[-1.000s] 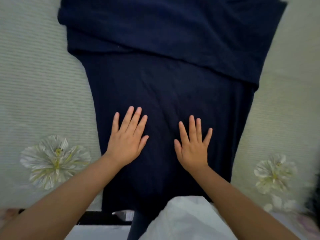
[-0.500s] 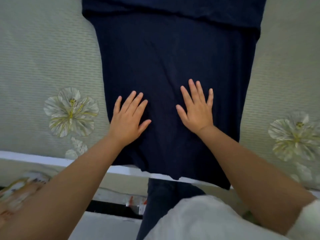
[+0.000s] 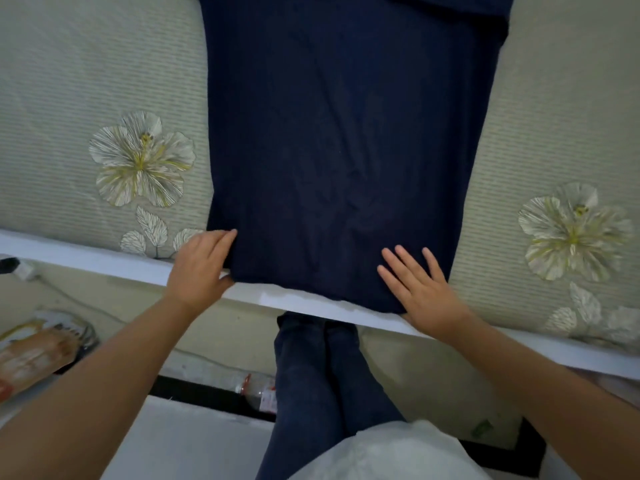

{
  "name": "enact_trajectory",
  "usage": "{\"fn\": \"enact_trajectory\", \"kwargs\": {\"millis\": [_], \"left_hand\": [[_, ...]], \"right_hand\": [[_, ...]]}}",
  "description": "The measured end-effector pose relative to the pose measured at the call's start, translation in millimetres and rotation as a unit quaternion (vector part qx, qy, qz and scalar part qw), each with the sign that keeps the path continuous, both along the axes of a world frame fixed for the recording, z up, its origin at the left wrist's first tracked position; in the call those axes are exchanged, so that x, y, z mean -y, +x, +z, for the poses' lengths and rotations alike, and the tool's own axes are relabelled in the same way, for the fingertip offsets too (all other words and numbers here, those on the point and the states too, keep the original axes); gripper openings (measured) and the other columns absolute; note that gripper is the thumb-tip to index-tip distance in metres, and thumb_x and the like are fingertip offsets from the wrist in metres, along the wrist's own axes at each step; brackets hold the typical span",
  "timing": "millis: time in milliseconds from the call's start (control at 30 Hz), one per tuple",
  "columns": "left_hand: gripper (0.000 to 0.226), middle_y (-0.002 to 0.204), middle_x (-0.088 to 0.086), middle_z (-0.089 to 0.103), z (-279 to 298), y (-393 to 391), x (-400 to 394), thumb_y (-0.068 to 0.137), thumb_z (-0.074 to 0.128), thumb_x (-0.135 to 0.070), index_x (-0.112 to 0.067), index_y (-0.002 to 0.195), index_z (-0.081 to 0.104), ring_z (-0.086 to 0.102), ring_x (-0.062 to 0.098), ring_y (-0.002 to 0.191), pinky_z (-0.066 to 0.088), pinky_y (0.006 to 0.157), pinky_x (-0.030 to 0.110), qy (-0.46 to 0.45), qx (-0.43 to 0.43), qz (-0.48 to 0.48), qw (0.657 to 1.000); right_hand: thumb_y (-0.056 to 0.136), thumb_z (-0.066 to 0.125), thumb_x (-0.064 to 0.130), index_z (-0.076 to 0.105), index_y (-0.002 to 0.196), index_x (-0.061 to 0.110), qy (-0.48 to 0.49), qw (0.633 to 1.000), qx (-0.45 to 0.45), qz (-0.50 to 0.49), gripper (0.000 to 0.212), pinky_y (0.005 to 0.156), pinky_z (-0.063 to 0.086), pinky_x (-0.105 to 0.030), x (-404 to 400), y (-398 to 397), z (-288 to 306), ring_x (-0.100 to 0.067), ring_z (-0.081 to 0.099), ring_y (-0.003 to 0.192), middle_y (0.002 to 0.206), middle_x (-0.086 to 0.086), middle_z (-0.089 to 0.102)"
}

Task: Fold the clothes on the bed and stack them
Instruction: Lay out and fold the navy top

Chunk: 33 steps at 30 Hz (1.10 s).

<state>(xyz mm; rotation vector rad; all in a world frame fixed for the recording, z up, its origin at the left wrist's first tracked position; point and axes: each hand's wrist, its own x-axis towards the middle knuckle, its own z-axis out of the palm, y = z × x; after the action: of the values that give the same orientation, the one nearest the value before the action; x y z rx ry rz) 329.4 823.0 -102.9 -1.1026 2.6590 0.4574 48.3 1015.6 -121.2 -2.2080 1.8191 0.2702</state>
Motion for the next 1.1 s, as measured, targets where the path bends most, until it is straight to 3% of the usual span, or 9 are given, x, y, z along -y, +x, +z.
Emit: {"fn": "enact_trajectory", "kwargs": {"millis": [100, 233, 300, 400, 533, 633, 800, 967, 1100], "left_hand": [[0.041, 0.069, 0.026, 0.063, 8, -2, 7, 0.052, 0.064, 0.024, 0.018, 0.092, 0.063, 0.061, 0.043, 0.057, 0.051, 0.051, 0.051, -0.018, -0.065, -0.015, 0.998], [0.058, 0.061, 0.023, 0.058, 23, 10, 22, 0.041, 0.068, 0.031, 0.019, 0.098, 0.061, 0.056, 0.037, 0.049, 0.046, 0.045, 0.040, -0.075, -0.012, -0.051, 0.996], [0.060, 0.070, 0.025, 0.056, 32, 36, 28, 0.054, 0.065, 0.027, 0.013, 0.112, 0.057, 0.056, 0.040, 0.062, 0.041, 0.053, 0.041, -0.095, 0.091, -0.003, 0.991], [0.050, 0.099, 0.023, 0.056, 41, 68, 24, 0.080, 0.054, 0.006, -0.006, 0.129, 0.051, 0.051, 0.037, 0.097, 0.034, 0.079, 0.042, -0.100, 0.211, 0.062, 0.970], [0.039, 0.121, 0.006, 0.050, 35, 52, 14, 0.089, 0.041, -0.010, -0.017, 0.128, 0.041, 0.043, 0.024, 0.115, 0.030, 0.098, 0.036, -0.100, 0.333, 0.088, 0.933], [0.065, 0.147, 0.015, 0.021, 14, 33, -4, 0.091, 0.044, -0.020, -0.010, 0.143, 0.007, 0.018, 0.030, 0.137, 0.017, 0.110, 0.046, -0.119, 0.312, 0.045, 0.942], [0.081, 0.153, 0.016, -0.013, -19, 23, -32, 0.095, 0.042, -0.031, -0.004, 0.141, -0.020, -0.009, 0.031, 0.141, 0.002, 0.114, 0.045, -0.096, 0.292, -0.026, 0.951], [0.066, 0.152, 0.021, 0.006, -22, 24, -27, 0.096, 0.041, -0.026, -0.001, 0.145, 0.005, 0.004, 0.033, 0.142, -0.006, 0.112, 0.047, -0.063, 0.181, 0.022, 0.981], [0.053, 0.144, 0.027, 0.029, -19, 31, -16, 0.090, 0.048, -0.002, 0.006, 0.138, 0.029, 0.027, 0.039, 0.135, 0.007, 0.112, 0.051, -0.065, 0.105, -0.006, 0.992]], "right_hand": [[0.028, 0.087, -0.002, 0.062, 0.112, -0.004, -0.022, 0.999, 0.037, -0.033, 0.088, 0.085, 0.043, -0.058, 2, -10, 9, -0.037, 0.060, 0.106, 0.119, -0.021, 0.061], [0.056, 0.048, -0.014, 0.056, 0.116, -0.005, -0.087, 0.994, 0.019, -0.070, 0.061, 0.106, 0.023, -0.055, -11, -25, 21, -0.041, 0.055, 0.111, 0.118, -0.023, 0.060], [0.059, 0.033, -0.010, 0.051, 0.119, -0.002, -0.077, 0.992, -0.001, -0.096, 0.063, 0.110, 0.010, -0.050, -25, -32, 31, -0.028, 0.031, 0.134, 0.121, -0.022, 0.059], [0.065, 0.023, -0.003, 0.055, 0.120, -0.002, -0.055, 0.991, -0.035, -0.114, 0.064, 0.098, 0.029, -0.063, -41, -27, 40, -0.011, -0.012, 0.141, 0.123, -0.019, 0.058], [0.074, 0.045, -0.008, 0.038, 0.135, -0.001, 0.053, 0.987, -0.091, -0.124, 0.062, 0.101, 0.026, -0.063, -34, 6, 37, -0.030, 0.022, 0.138, 0.144, -0.016, 0.034], [0.091, 0.031, 0.005, -0.016, 0.143, 0.008, 0.178, 0.961, -0.149, -0.149, 0.069, 0.112, -0.005, -0.051, -34, 20, 30, -0.026, -0.012, 0.142, 0.152, -0.005, -0.020], [0.095, 0.026, 0.008, -0.014, 0.143, 0.004, 0.197, 0.956, -0.159, -0.150, 0.062, 0.114, -0.003, -0.044, -30, 22, 20, -0.029, -0.011, 0.142, 0.153, -0.014, -0.013], [0.095, 0.022, 0.006, -0.009, 0.144, 0.005, 0.242, 0.948, -0.119, -0.167, 0.059, 0.115, 0.000, -0.036, -26, 16, 23, -0.026, -0.009, 0.142, 0.154, -0.013, -0.012], [0.096, 0.028, 0.010, -0.005, 0.146, 0.007, 0.237, 0.948, -0.072, -0.197, 0.060, 0.114, -0.002, -0.028, -25, 9, 34, -0.019, -0.006, 0.143, 0.155, -0.008, -0.009]]}}
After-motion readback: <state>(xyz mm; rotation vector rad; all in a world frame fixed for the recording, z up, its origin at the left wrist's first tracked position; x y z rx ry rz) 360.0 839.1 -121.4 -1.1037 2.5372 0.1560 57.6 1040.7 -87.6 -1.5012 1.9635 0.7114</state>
